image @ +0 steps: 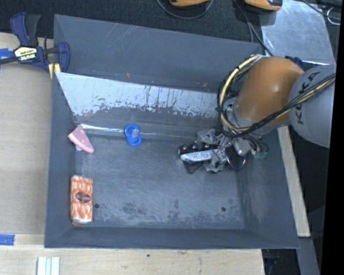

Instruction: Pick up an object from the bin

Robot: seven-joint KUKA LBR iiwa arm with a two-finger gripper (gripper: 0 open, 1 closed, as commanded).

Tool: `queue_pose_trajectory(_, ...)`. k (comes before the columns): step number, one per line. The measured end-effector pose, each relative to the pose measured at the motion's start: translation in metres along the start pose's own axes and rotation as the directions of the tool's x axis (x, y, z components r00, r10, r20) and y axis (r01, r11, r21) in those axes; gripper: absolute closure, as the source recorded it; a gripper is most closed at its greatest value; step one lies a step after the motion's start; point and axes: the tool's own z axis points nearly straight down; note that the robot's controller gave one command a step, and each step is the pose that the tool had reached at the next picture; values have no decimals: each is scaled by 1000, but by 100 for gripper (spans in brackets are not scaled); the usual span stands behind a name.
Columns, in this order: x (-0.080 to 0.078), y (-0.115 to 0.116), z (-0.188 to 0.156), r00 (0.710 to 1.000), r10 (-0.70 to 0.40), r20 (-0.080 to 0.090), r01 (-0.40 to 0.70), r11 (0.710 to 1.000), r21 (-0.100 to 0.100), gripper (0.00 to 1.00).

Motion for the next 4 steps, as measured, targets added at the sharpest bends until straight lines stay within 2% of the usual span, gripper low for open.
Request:
queue_pose_trajectory(1,0,0,0,1000,1,0,-1,1000,0,100)
queue_pose_trajectory(2,8,0,10,1000,-1,9,1,1000,-2,100)
queue_pose_trajectory(3,6,-7,11,999,-33,4,33,999,-7,100)
queue_pose_trajectory(4,17,-5,10,998,-57,15,57,998,-1,100)
